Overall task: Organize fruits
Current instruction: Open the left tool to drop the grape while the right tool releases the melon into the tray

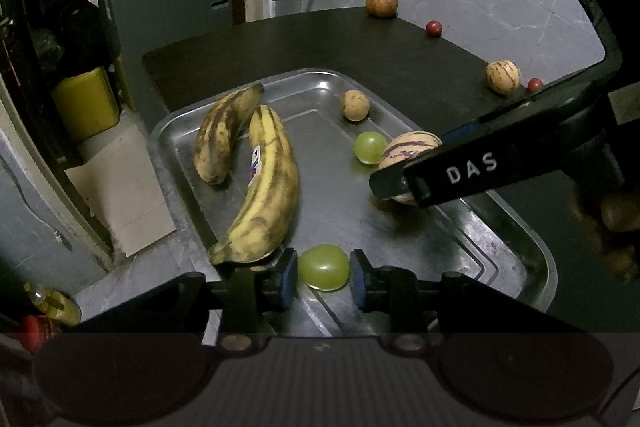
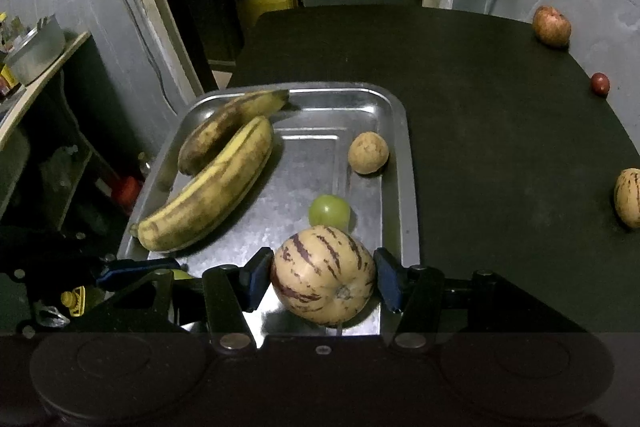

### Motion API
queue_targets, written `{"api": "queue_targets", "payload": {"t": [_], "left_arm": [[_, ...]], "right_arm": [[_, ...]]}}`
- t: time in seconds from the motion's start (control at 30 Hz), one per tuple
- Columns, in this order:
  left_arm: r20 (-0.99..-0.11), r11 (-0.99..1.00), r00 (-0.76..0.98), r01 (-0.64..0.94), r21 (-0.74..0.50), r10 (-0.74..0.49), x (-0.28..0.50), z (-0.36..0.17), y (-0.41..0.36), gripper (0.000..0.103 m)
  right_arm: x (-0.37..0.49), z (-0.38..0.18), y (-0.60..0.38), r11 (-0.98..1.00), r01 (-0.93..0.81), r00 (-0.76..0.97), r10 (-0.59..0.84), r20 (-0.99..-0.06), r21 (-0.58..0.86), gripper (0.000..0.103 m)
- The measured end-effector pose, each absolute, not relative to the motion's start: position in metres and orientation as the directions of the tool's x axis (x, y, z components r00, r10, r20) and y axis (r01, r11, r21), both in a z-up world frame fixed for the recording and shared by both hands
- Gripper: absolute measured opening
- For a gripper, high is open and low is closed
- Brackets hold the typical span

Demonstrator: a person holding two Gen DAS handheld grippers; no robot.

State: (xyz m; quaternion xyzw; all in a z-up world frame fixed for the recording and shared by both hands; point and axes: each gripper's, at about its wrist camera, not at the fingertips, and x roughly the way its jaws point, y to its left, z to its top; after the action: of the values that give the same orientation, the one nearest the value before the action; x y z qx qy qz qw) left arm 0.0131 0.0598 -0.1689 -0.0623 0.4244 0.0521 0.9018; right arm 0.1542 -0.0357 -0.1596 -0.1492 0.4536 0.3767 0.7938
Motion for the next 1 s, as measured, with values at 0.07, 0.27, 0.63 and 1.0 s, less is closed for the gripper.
{"api": "queue_targets", "payload": {"t": [0.07,0.27,0.63,1.0], "left_arm": [[-0.773,0.987,0.633,-0.148,-0.067,0.042,0.013,-0.168,0.061,0.039],[-0.773,0.987,0.634,-0.148,-0.068,0.041,0.009,-0.164,0.062,0.042],[-0.746,0.987,0.664,-0.149,-0.067,0.049,0.007,-0.144,0.061,0.063],[-0.707,0.988,0.706,-0.139,-0.064,0.053,0.011,-0.119,0.054,0.084]], "right_arm": [[0.154,-0.156,-0.037,0.673,-0.731,0.308,0.470,-0.827,0.110,0.058],[0.154,-0.145,-0.042,0.680,-0.723,0.318,0.485,-0.815,0.122,0.062],[0.148,-0.108,-0.057,0.693,-0.703,0.362,0.542,-0.759,0.159,0.080],[0.137,-0.056,-0.088,0.719,-0.670,0.446,0.591,-0.673,0.187,0.096]]}}
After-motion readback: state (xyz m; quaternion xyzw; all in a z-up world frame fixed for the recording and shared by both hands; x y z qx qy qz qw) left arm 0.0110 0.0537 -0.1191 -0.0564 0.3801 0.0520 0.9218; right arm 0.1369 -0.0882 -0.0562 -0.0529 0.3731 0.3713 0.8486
